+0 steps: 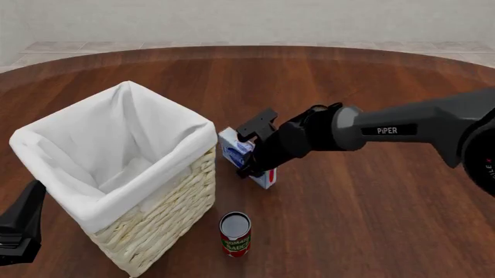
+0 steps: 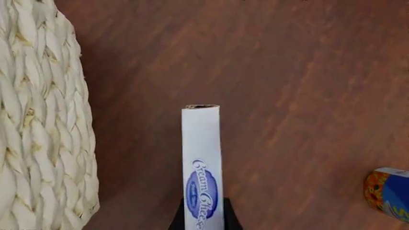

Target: Pick up the cream cheese box, and put it in the basket.

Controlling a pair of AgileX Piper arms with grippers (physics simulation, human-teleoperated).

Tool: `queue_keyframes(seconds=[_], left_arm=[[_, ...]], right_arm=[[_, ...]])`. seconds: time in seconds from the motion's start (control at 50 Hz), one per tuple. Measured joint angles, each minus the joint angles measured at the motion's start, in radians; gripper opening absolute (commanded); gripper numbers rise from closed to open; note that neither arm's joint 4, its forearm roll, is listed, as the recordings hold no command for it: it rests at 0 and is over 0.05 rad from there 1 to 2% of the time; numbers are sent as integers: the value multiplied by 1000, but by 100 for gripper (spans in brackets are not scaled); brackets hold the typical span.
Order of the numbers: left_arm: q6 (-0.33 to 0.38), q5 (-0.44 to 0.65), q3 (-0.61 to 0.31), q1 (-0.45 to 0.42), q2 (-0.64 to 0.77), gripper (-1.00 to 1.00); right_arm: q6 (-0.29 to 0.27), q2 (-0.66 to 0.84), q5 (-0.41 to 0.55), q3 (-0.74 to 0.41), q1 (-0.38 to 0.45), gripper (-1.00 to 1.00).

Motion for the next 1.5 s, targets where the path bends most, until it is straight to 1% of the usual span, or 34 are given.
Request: queue_keyframes(seconds=[0.3,0.62,0.86,1.14,1.5], left_arm=[[0,0,0,0,0,100],[0,0,0,0,0,100],[0,0,0,0,0,100],[0,0,0,0,0,100],[0,0,0,0,0,100]], right_arm=[[-14,-10,-4,16,-4,-100],[-41,-70,-6,47,-21,-100],[-84,-146,-7,58,-64,-100],[-117,-242,-1,60,-103,-100],[-123,-358,2,56,-102,-100]])
